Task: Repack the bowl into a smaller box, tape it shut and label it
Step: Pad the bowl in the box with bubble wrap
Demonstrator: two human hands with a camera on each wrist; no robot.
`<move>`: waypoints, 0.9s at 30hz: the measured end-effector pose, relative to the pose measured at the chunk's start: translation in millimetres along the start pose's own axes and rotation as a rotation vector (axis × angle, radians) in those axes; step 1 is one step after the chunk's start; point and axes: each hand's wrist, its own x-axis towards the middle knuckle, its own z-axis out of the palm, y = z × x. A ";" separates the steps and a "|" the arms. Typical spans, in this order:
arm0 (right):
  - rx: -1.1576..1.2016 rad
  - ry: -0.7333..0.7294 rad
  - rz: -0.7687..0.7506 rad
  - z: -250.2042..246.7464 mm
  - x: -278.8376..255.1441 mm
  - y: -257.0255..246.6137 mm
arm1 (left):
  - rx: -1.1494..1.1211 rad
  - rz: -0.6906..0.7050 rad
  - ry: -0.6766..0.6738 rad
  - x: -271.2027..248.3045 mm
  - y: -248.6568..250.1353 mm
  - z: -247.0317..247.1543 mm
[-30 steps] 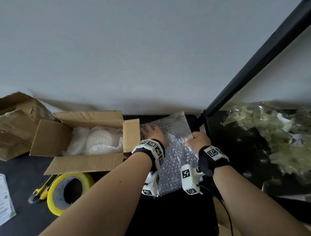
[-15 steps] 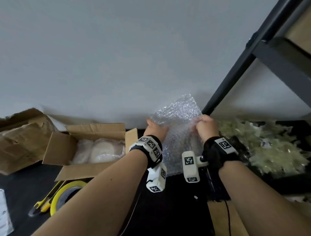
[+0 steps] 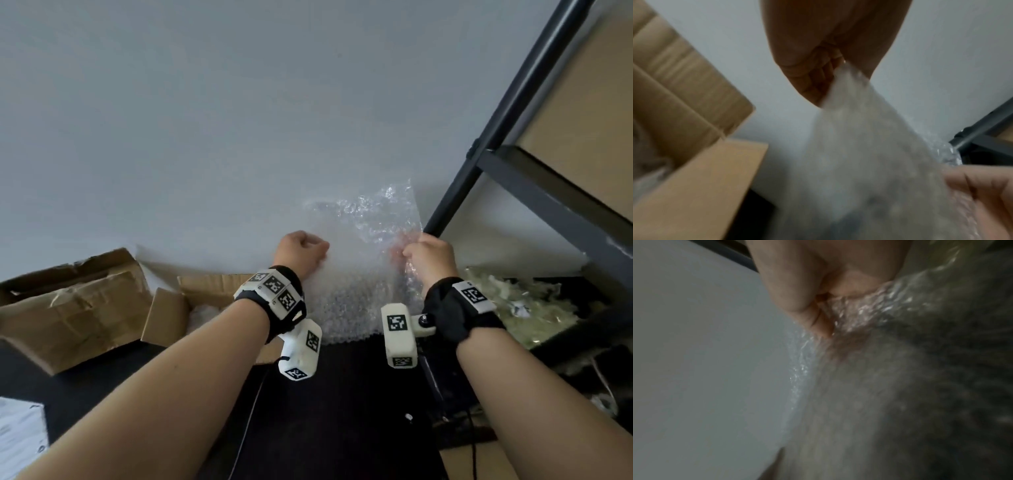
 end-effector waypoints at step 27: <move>-0.115 -0.422 -0.146 124.4 -50.6 -10.3 | 0.043 0.007 0.118 -39.2 -30.2 -197.7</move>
